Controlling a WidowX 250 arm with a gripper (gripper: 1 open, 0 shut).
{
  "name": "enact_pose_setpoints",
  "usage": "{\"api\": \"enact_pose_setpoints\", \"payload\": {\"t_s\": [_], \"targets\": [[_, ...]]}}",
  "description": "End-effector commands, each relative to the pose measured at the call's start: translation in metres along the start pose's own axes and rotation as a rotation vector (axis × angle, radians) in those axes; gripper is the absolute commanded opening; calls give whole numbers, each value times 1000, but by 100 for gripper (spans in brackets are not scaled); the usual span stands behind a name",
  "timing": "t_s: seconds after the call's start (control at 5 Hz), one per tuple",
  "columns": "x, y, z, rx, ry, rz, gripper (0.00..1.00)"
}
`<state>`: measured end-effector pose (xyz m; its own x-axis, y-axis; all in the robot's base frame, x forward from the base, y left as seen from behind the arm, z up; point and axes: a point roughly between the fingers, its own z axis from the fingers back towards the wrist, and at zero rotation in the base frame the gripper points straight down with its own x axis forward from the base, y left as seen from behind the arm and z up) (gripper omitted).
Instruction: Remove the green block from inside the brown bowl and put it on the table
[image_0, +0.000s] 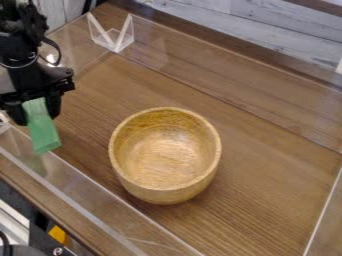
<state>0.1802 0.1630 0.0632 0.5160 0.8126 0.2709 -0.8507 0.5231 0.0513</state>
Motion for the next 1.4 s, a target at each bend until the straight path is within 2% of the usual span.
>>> {"api": "enact_pose_setpoints", "payload": {"t_s": [0.0, 0.2, 0.4, 1.2], "targets": [[5, -2, 10, -3, -39, -4, 0], [6, -1, 7, 3, -42, -11, 0], [6, -1, 4, 11, -44, -17, 100], [8, -1, -13, 34, -39, -7, 100]]}}
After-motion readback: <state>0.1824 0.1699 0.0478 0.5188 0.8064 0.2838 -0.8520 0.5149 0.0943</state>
